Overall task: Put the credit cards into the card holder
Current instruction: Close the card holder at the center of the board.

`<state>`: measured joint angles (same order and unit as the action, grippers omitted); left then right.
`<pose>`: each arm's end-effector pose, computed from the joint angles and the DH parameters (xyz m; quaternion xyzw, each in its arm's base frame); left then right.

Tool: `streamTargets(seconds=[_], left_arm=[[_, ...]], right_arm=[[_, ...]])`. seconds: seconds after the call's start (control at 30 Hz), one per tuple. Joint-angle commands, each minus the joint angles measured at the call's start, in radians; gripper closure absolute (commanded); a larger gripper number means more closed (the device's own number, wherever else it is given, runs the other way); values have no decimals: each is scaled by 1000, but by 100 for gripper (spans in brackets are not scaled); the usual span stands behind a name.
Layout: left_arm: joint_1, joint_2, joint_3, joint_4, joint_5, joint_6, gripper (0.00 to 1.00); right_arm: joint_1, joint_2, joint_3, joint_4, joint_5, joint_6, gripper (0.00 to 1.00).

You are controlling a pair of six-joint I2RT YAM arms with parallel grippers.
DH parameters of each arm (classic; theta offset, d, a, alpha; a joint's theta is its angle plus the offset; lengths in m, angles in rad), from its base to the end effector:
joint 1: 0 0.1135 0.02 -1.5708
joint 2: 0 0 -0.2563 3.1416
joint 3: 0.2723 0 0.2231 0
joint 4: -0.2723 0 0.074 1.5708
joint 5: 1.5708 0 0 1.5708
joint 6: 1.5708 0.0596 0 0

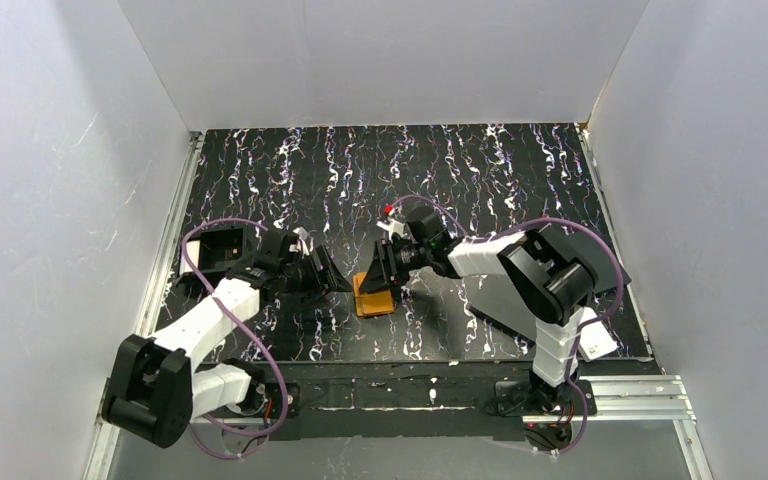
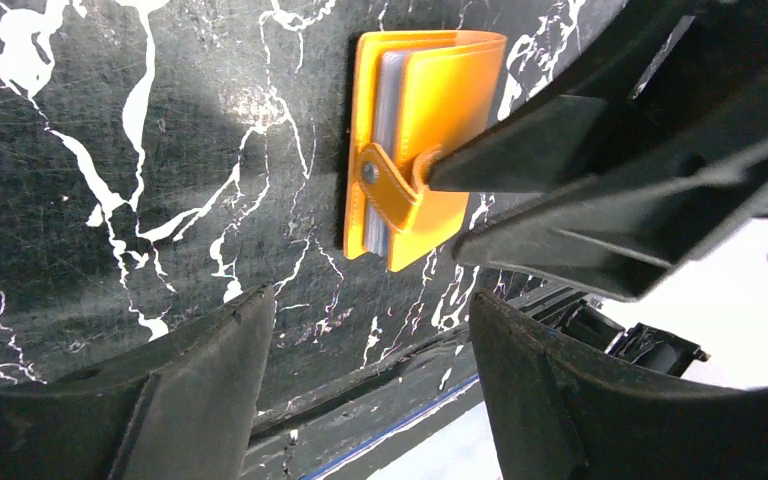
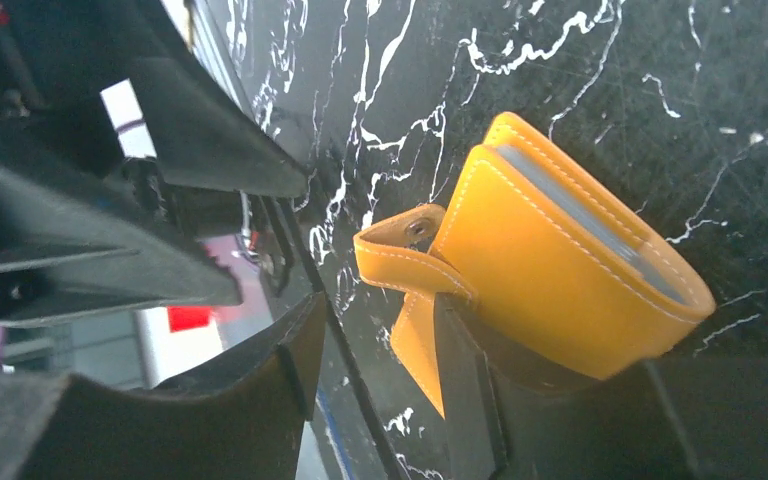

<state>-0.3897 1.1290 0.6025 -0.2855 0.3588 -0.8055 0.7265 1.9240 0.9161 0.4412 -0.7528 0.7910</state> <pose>0.1915 -0.1013 0.1949 -0.1240 0.9079 -0.3421 0.2080 0.2519 0.2784 0.1412 -0.1505 0.8205 0.5417 0.1031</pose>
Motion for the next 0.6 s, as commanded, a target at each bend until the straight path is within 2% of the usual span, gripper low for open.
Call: streamTargets(seconds=[0.0, 0.1, 0.17, 0.33, 0.43, 0.5, 0.57], left_arm=[[17, 52, -21, 98, 89, -22, 33], [18, 72, 4, 99, 101, -10, 37], [18, 87, 15, 103, 109, -2, 38], [18, 160, 54, 134, 188, 26, 40], [18, 173, 66, 135, 187, 32, 49], [18, 174, 70, 142, 186, 29, 52], [17, 186, 85, 138, 196, 34, 53]], right_arm=[[-2, -84, 109, -392, 26, -344, 46], [-2, -121, 130, -498, 55, -428, 44], [-4, -118, 131, -498, 59, -429, 46], [-2, -56, 125, -311, -10, -288, 57], [-2, -36, 132, -280, 21, -270, 61], [-2, -3, 137, -257, 33, -247, 68], [-2, 44, 131, -226, 35, -210, 80]])
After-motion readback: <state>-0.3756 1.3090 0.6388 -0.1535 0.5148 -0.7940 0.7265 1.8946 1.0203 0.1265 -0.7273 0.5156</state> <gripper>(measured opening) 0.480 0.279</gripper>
